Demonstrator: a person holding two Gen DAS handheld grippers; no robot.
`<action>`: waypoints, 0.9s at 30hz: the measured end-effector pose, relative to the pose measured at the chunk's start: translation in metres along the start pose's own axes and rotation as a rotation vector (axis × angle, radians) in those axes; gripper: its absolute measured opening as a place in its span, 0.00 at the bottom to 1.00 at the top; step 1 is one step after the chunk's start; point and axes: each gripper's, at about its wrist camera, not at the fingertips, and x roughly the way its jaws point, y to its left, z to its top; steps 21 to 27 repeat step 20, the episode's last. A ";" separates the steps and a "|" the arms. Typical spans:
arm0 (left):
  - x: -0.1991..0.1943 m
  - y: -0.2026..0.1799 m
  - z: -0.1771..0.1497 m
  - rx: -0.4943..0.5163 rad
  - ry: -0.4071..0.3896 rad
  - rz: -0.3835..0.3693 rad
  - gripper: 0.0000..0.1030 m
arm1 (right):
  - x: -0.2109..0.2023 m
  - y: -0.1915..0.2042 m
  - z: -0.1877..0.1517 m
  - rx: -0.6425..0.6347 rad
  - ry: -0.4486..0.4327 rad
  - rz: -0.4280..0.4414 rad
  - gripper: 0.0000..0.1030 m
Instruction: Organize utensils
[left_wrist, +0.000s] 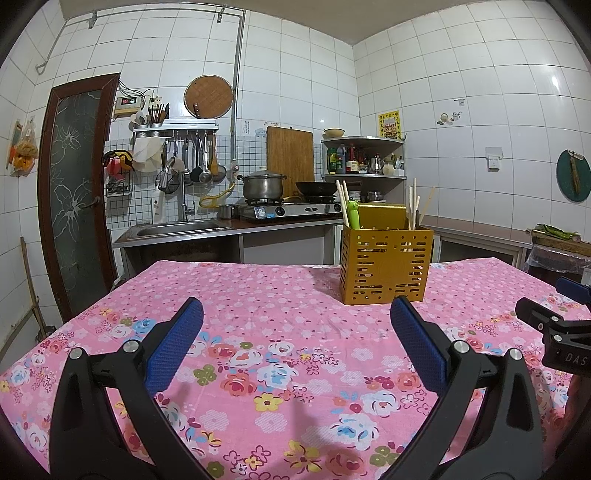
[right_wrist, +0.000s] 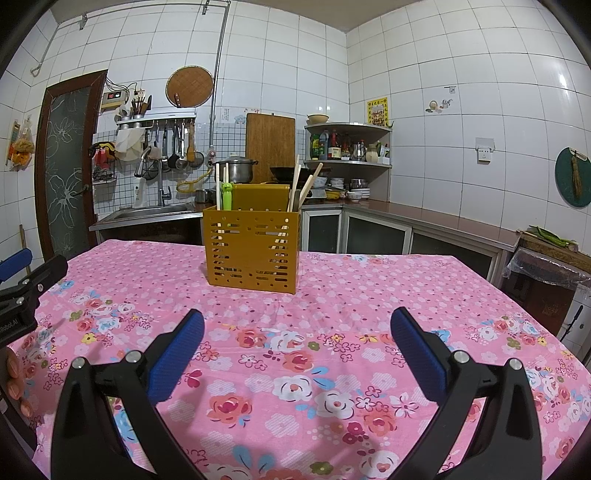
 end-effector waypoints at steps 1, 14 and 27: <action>0.000 0.000 0.000 0.000 0.001 0.000 0.95 | 0.000 0.000 0.000 0.000 0.000 0.000 0.96; -0.005 -0.003 0.000 0.001 -0.015 0.003 0.95 | 0.000 0.000 0.000 0.001 0.000 0.000 0.96; -0.007 -0.004 0.002 0.001 -0.019 0.005 0.95 | 0.000 0.000 0.000 0.000 0.000 0.000 0.96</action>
